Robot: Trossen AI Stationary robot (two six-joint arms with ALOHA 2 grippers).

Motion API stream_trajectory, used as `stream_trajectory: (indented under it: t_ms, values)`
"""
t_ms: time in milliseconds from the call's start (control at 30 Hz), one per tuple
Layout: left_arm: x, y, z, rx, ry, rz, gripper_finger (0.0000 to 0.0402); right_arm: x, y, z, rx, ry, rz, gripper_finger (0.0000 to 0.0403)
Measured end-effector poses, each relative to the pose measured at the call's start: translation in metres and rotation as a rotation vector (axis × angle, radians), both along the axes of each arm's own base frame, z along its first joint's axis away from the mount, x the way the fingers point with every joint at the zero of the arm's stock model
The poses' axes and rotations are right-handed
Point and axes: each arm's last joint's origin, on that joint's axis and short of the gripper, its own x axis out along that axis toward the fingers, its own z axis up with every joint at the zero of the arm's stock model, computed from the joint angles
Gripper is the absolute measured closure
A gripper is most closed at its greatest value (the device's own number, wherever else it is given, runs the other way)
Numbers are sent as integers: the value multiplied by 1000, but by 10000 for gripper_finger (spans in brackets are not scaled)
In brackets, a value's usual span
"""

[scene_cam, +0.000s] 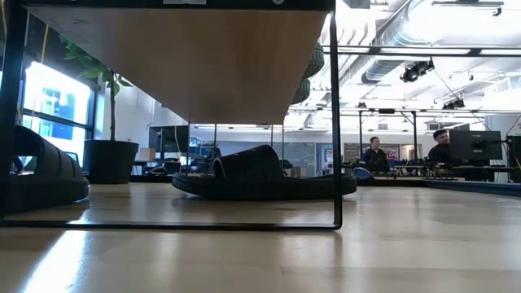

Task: Pick and place slides into the shelf
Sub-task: Put the black slipper under the shelf

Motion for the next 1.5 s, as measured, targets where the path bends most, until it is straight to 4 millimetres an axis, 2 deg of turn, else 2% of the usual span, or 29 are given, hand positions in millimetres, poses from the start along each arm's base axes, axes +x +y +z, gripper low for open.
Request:
stream_trajectory:
  t_ms: [200, 300, 500, 633, 733, 900, 1133, 1500]
  values:
    - [13, 10, 0, 7, -4, -15, 401, 47, 8, 3, -217, 156, 11, 279]
    - [19, 11, -4, 0, 22, -38, 401, 66, 12, 8, -261, 190, 19, 279]
    - [28, 9, -10, 4, 61, -63, 401, 87, 20, 25, -271, 193, 49, 279]
    - [33, 12, -12, 7, 65, -47, 401, 99, 33, 27, -310, 170, 97, 279]
    - [33, 17, -12, 7, 68, -29, 401, 104, 46, 18, -381, 159, 160, 279]
    - [36, 24, -11, 11, 58, -21, 401, 105, 58, 18, -472, 125, 145, 279]
    - [49, 29, -8, 8, -9, -60, 401, 109, 56, 22, -470, 73, 154, 279]
    - [70, 25, -19, -3, -4, -99, 401, 118, 60, 17, -454, 55, 220, 279]
